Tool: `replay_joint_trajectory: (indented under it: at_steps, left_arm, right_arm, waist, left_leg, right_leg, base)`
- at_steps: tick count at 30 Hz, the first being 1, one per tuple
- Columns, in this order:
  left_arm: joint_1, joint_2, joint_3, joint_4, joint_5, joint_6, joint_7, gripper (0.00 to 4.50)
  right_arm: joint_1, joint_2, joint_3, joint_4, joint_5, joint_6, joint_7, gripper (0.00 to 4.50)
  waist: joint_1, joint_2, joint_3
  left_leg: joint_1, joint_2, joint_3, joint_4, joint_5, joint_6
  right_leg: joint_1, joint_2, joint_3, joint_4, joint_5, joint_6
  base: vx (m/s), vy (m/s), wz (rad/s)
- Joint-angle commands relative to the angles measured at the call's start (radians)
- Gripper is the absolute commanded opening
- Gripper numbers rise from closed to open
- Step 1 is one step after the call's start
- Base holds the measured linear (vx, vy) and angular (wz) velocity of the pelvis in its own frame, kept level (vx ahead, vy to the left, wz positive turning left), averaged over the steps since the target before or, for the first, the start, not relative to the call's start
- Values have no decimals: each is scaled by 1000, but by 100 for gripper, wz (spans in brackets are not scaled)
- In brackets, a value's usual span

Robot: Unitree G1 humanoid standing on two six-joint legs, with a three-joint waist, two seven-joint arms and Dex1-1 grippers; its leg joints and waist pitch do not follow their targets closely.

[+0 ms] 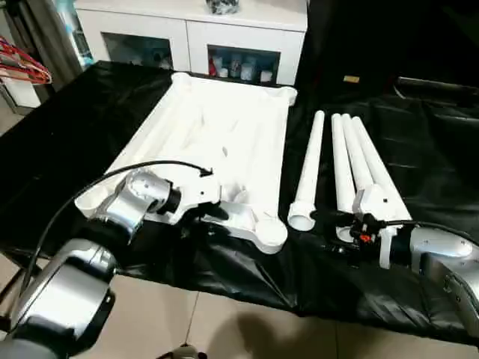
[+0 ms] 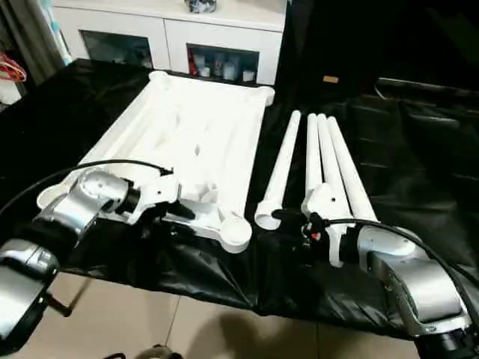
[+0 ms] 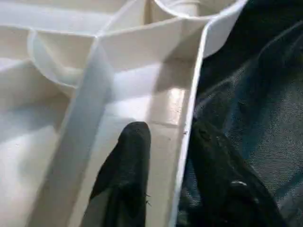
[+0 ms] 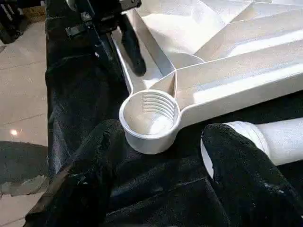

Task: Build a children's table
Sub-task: Move table base

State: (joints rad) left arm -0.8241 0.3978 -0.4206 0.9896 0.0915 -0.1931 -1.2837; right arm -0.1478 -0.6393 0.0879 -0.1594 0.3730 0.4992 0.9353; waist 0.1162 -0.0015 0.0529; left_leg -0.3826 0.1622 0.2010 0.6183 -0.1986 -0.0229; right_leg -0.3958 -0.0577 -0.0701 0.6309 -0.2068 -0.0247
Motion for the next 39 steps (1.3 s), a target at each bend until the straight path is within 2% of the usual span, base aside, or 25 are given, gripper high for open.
replay_joint_trajectory:
  at_steps: [1, 4, 9, 12, 16, 18, 19, 21, 22, 24, 27, 28, 30, 34, 39]
  left_arm:
    - [-23, -6, -6, 14, 9, -12, -12, 122]
    - [-24, -10, -18, 31, 23, -13, -34, 84]
    - [-25, -21, -11, 46, 26, 3, -71, 50]
    - [6, -21, 0, -28, -2, 61, -103, 18]
    - [79, -37, 24, -164, -49, 115, -76, 5]
    - [111, -36, 23, -209, -44, 123, -48, 5]
    - [148, -33, 20, -256, -27, 127, -7, 5]
    - [175, -31, 20, -293, -17, 146, 18, 5]
    - [212, -31, 19, -347, -2, 177, 49, 5]
    - [234, -29, 18, -382, 8, 188, 65, 5]
    - [306, -33, 33, -531, 17, 308, 119, 5]
    - [327, -35, 37, -579, 23, 354, 146, 5]
    - [348, -37, 41, -623, 31, 392, 179, 5]
    - [382, -51, 52, -693, 29, 445, 227, 5]
    - [400, -68, 49, -777, 45, 527, 264, 5]
  right_arm:
    - [-2, -17, 5, -21, -12, 7, -3, 309]
    - [3, -16, 7, -8, -24, 1, -8, 309]
    - [2, -14, 10, -4, -31, -2, -13, 309]
    - [-1, -13, 16, 10, -47, -8, -25, 309]
    - [4, -14, 17, 6, -57, -8, -26, 309]
    - [6, -15, 18, 4, -61, -7, -28, 309]
    - [8, -17, 20, 4, -66, -7, -29, 309]
    - [8, -17, 22, 4, -69, -8, -29, 309]
    - [8, -18, 22, 6, -71, -8, -30, 309]
    - [7, -19, 22, 7, -72, -8, -30, 309]
    - [8, -21, 24, 9, -78, -9, -29, 309]
    - [8, -22, 24, 9, -80, -9, -28, 309]
    - [7, -23, 24, 11, -82, -9, -27, 309]
    - [-1, -23, 27, 24, -91, -15, -23, 309]
    - [-12, -26, 34, 33, -102, -20, -20, 309]
  waist:
    - [6, 2, -67]
    - [6, 1, -67]
    - [7, 0, -67]
    - [5, 0, -69]
    - [4, -1, -64]
    - [2, -1, -62]
    - [2, -4, -62]
    - [1, -3, -60]
    - [-1, -8, -62]
    - [-3, -4, -62]
    - [-6, -5, -59]
    - [-9, -8, -55]
    - [-14, -6, -50]
    - [-23, -11, -47]
    - [-28, -10, -50]
  left_leg:
    - [22, 85, -46, -72, -140, 42]
    - [22, 85, -46, -73, -138, 43]
    - [21, 86, -47, -73, -131, 45]
    - [19, 88, -47, -72, -113, 50]
    - [18, 89, -46, -73, -133, 50]
    - [21, 89, -46, -74, -151, 49]
    - [23, 87, -45, -74, -160, 47]
    - [20, 89, -46, -76, -155, 47]
    - [21, 90, -46, -76, -149, 48]
    - [20, 89, -46, -75, -144, 53]
    - [23, 89, -45, -77, -155, 50]
    - [23, 88, -45, -79, -171, 47]
    - [26, 85, -46, -81, -201, 42]
    - [28, 82, -49, -84, -235, 31]
    - [26, 82, -50, -83, -213, 38]
  right_leg:
    - [57, -119, 64, -77, -56, -240]
    - [57, -119, 64, -77, -67, -238]
    - [57, -121, 64, -75, -62, -239]
    - [58, -122, 64, -69, -22, -254]
    - [58, -124, 64, -74, -61, -260]
    - [54, -121, 64, -80, -109, -248]
    - [54, -121, 65, -84, -147, -234]
    - [53, -119, 65, -84, -155, -226]
    - [54, -119, 65, -82, -156, -219]
    - [52, -118, 65, -83, -163, -213]
    - [50, -117, 65, -87, -196, -205]
    - [48, -117, 65, -93, -248, -196]
    - [44, -115, 66, -103, -317, -180]
    - [44, -114, 66, -113, -409, -148]
    - [44, -112, 67, -111, -381, -143]
  base:
    - [0, 0, 0]
    - [0, 0, 0]
    - [0, 0, 0]
    - [0, 0, 0]
    - [0, 0, 0]
    - [0, 0, 0]
    - [0, 0, 0]
    - [0, 0, 0]
    - [0, 0, 0]
    - [0, 0, 0]
    - [0, 0, 0]
    - [0, 0, 0]
    - [0, 0, 0]
    - [0, 0, 0]
    - [0, 0, 0]
